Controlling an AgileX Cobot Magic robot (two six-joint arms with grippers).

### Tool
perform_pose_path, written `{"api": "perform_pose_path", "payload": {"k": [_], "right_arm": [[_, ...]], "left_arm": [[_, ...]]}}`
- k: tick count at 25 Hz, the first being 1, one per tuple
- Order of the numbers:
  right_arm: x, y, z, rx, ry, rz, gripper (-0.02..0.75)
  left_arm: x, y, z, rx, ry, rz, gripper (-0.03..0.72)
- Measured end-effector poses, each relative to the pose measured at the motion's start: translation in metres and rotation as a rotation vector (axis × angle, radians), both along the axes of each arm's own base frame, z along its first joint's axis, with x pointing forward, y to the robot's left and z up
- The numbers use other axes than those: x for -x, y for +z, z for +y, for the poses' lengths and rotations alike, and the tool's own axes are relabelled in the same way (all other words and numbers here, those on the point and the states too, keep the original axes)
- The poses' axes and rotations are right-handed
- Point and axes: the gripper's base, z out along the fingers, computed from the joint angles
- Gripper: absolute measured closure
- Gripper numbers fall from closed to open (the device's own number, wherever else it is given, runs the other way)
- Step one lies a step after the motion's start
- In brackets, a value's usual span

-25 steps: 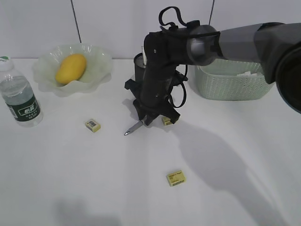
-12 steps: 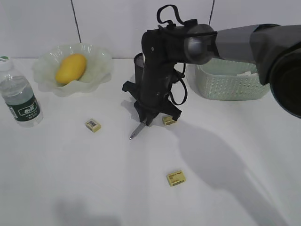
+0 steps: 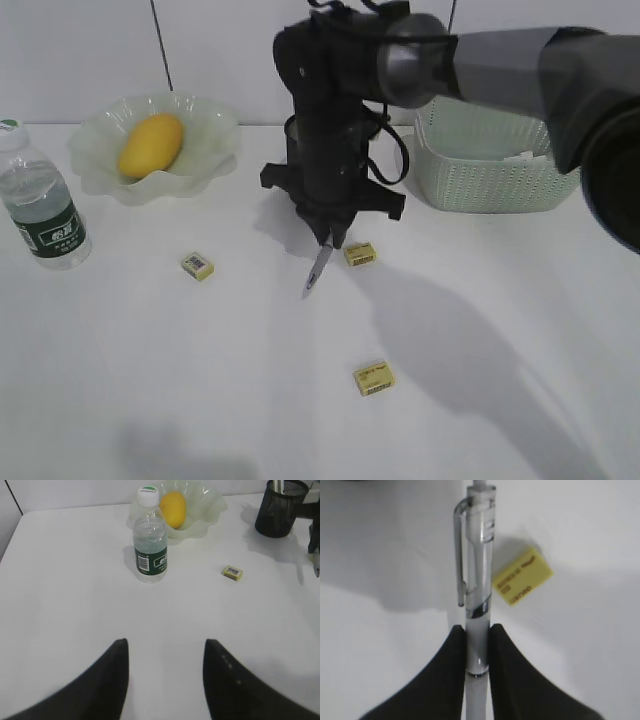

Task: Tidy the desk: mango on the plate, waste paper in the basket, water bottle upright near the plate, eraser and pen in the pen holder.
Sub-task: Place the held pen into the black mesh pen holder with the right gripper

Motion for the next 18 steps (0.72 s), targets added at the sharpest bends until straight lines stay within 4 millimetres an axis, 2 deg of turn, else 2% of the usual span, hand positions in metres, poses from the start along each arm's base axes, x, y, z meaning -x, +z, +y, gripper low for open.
{"api": "perform_pose_path", "payload": {"k": [7,14,18], "right_arm": [[0.000,0.051,0.001,-0.024,0.173,-0.147,0.621],[-0.012,0.126,-0.006,-0.026,0.338,-0.532,0.621],[-0.022,0.149,-0.006,0.014,0.421,-0.733,0.622]], "left_arm": [[0.000,0.000,0.000,0.000,0.000,0.000,0.316],[0.000,0.000,0.000,0.000,0.000,0.000,0.316],[0.000,0.000,0.000,0.000,0.000,0.000,0.316]]}}
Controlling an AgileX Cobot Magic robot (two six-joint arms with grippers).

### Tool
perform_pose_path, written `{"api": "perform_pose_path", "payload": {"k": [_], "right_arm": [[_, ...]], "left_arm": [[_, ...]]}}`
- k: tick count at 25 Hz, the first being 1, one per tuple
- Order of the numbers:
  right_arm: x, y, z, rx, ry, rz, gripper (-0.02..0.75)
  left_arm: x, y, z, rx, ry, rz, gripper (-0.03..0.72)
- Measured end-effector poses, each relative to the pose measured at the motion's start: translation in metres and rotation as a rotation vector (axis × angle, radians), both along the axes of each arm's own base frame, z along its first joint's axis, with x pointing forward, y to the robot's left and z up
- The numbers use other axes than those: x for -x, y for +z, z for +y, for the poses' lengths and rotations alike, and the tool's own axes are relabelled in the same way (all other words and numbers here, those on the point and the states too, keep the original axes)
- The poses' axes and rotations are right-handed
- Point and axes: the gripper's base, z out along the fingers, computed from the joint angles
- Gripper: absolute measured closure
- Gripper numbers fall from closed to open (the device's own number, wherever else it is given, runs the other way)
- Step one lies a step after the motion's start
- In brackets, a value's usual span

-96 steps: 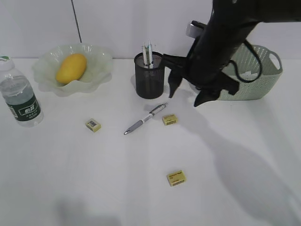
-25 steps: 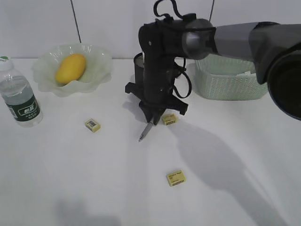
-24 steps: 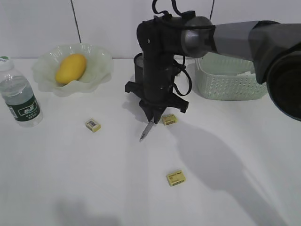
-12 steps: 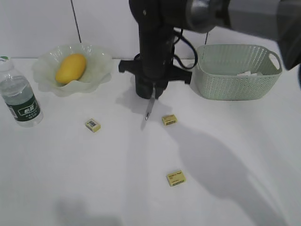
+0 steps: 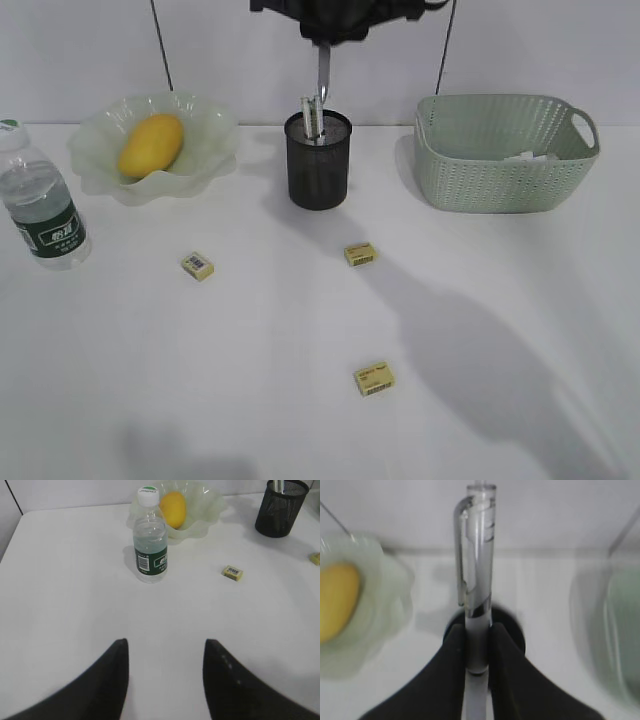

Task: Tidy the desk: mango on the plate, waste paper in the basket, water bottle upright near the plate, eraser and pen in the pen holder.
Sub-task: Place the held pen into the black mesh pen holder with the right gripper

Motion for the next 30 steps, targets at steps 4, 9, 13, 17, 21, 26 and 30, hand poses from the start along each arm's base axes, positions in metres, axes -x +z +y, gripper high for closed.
{"api": "perform_pose_path", "payload": {"k": [4,9,13,17,21,26,30], "right_arm": [[-0.009,0.007,0.003,0.039,0.062,-0.151,0.622],[-0.021,-0.010,0.009,0.106,0.088,-0.250,0.622],[-0.029,-0.040,0.015,0.135,0.100,-0.224,0.622],[-0.032,-0.059,0.018,0.132,0.100,-0.200,0.622],[-0.030,-0.070,0.017,0.137,0.094,-0.174,0.622],[-0.026,-0.086,0.016,0.136,0.119,-0.157,0.622],[-0.025,-0.096,0.016,0.144,0.120,-0.141,0.622]], "left_arm": [[0.000,0.000,0.000,0.000,0.000,0.000,0.316],[0.000,0.000,0.000,0.000,0.000,0.000,0.316],[0.000,0.000,0.000,0.000,0.000,0.000,0.316],[0.000,0.000,0.000,0.000,0.000,0.000,0.316],[0.000,0.000,0.000,0.000,0.000,0.000,0.316],[0.000,0.000,0.000,0.000,0.000,0.000,0.316],[0.000,0.000,0.000,0.000,0.000,0.000,0.316]]}}
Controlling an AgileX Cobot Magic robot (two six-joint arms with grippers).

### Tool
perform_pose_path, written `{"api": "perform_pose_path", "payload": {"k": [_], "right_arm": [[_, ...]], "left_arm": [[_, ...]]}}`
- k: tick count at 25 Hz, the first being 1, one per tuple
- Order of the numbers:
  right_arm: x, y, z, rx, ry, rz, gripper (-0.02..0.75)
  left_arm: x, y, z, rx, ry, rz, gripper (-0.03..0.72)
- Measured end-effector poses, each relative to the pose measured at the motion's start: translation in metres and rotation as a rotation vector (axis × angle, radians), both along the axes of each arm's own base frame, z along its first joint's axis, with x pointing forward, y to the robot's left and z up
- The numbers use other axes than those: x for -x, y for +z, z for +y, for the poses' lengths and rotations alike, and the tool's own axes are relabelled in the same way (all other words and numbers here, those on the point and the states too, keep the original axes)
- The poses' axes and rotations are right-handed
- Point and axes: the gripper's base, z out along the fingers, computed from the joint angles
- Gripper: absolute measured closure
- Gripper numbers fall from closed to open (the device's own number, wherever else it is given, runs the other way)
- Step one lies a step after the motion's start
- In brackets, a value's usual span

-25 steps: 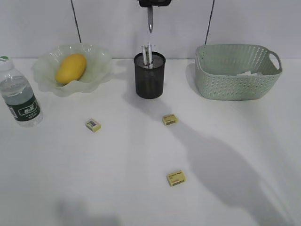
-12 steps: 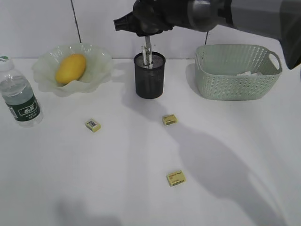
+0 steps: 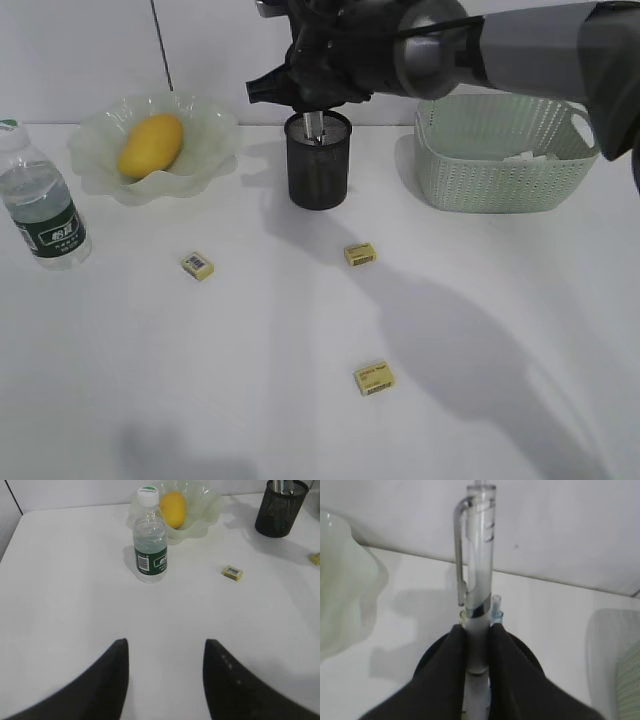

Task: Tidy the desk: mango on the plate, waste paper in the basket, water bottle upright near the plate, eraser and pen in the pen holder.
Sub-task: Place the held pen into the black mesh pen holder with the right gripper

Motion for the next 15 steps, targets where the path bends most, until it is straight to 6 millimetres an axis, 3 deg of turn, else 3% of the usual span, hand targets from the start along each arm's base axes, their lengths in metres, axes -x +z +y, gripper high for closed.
{"api": "perform_pose_path", "payload": {"k": [10,12,15], "right_arm": [[0.003,-0.010,-0.002,0.019,-0.001,0.026,0.615],[0.003,-0.012,-0.003,0.020,-0.003,0.031,0.582],[0.004,-0.012,-0.003,0.019,-0.005,0.034,0.465]], "left_arm": [[0.000,0.000,0.000,0.000,0.000,0.000,0.316],[0.000,0.000,0.000,0.000,0.000,0.000,0.316],[0.000,0.000,0.000,0.000,0.000,0.000,0.316]]}}
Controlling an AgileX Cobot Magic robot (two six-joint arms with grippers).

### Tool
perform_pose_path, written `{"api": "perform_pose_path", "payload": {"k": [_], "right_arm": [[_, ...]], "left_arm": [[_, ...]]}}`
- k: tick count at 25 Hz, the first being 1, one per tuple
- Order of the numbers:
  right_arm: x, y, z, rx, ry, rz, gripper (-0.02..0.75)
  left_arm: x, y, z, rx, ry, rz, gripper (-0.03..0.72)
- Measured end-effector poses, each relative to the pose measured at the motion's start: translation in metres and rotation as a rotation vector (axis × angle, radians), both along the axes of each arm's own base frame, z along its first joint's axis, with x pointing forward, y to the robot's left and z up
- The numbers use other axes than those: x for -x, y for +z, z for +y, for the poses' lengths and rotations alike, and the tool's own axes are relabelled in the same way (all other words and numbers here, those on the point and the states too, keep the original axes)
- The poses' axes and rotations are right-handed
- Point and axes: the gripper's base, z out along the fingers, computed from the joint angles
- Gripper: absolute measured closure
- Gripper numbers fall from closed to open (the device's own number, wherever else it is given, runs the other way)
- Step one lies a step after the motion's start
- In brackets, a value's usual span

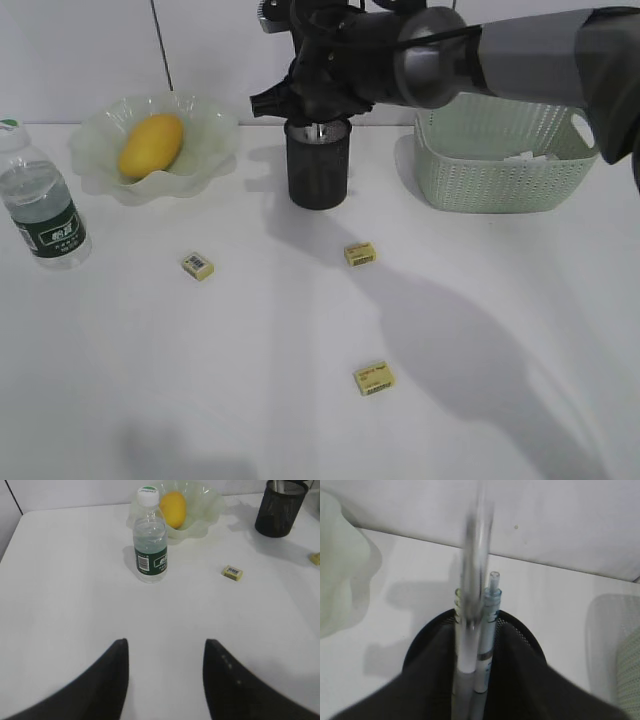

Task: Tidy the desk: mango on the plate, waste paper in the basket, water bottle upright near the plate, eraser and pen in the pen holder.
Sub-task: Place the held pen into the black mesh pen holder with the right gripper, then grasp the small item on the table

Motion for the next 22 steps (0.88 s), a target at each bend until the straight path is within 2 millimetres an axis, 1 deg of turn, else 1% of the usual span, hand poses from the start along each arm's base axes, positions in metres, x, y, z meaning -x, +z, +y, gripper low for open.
{"api": "perform_pose_path", "payload": {"k": [1,4,8,11,14,17,22], "right_arm": [[0.000,0.000,0.000,0.002,0.001,0.000,0.423],[0.000,0.000,-0.001,0.009,-0.003,0.002,0.344],[0.001,0.005,-0.003,0.039,0.001,-0.001,0.320],[0.005,0.022,-0.006,0.074,0.029,-0.007,0.319],[0.013,0.050,-0.010,0.086,0.067,0.008,0.319],[0.026,0.076,-0.015,0.095,0.113,0.058,0.319],[0.051,0.104,-0.025,0.152,0.213,0.194,0.318]], "left_arm": [[0.000,0.000,0.000,0.000,0.000,0.000,0.316],[0.000,0.000,0.000,0.000,0.000,0.000,0.316],[0.000,0.000,0.000,0.000,0.000,0.000,0.316],[0.000,0.000,0.000,0.000,0.000,0.000,0.316],[0.000,0.000,0.000,0.000,0.000,0.000,0.316],[0.000,0.000,0.000,0.000,0.000,0.000,0.316],[0.000,0.000,0.000,0.000,0.000,0.000,0.316]]}}
